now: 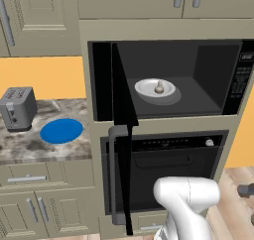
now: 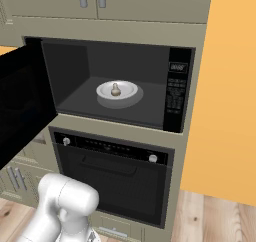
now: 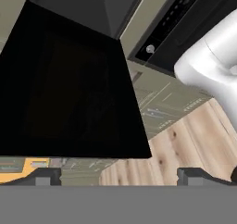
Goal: Pick the mushroom from the counter and place it in the microwave. Then turn on the microwave.
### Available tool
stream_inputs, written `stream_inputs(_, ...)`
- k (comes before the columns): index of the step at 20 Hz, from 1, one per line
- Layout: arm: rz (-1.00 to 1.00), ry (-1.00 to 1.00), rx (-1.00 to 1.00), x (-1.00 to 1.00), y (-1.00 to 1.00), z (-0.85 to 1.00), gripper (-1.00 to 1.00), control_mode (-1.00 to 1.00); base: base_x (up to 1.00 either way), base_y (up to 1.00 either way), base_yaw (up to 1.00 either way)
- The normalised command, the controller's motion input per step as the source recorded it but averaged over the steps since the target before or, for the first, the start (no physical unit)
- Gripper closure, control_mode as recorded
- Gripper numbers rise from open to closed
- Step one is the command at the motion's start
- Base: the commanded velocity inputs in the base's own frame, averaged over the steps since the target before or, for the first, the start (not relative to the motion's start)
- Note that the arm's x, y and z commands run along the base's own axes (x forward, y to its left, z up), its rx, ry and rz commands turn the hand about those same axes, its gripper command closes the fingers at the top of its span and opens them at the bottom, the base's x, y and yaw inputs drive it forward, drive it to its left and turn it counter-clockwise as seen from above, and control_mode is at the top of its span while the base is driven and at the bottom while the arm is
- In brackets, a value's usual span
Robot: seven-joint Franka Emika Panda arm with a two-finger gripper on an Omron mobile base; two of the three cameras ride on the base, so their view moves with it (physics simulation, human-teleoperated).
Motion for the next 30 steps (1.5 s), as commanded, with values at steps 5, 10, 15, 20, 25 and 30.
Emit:
stream_inputs(5, 0.0, -0.08, 0.04, -0.17, 0.38, -0.14, -1.0, -1.0, 0.0, 0.0, 0.0)
stream_inputs(10, 0.0, -0.03, 0.07, -0.12, 0.37, -0.11, -1.0, -1.0, 0.0, 0.0, 0.0)
stream_inputs(15, 0.0, 0.02, 0.11, -0.09, 0.25, -0.01, -1.0, -1.0, 0.0, 0.0, 0.0)
stream_inputs(20, 0.0, 0.02, 0.1, -0.12, 0.31, -0.06, -1.0, -1.0, 0.0, 0.0, 0.0)
stream_inputs(25, -0.05, 0.0, 0.07, -0.05, 0.4, -0.13, -1.0, -1.0, 0.0, 0.0, 0.0)
stream_inputs(30, -0.08, 0.0, 0.02, 0.01, 0.34, -0.12, -1.0, -1.0, 0.0, 0.0, 0.0)
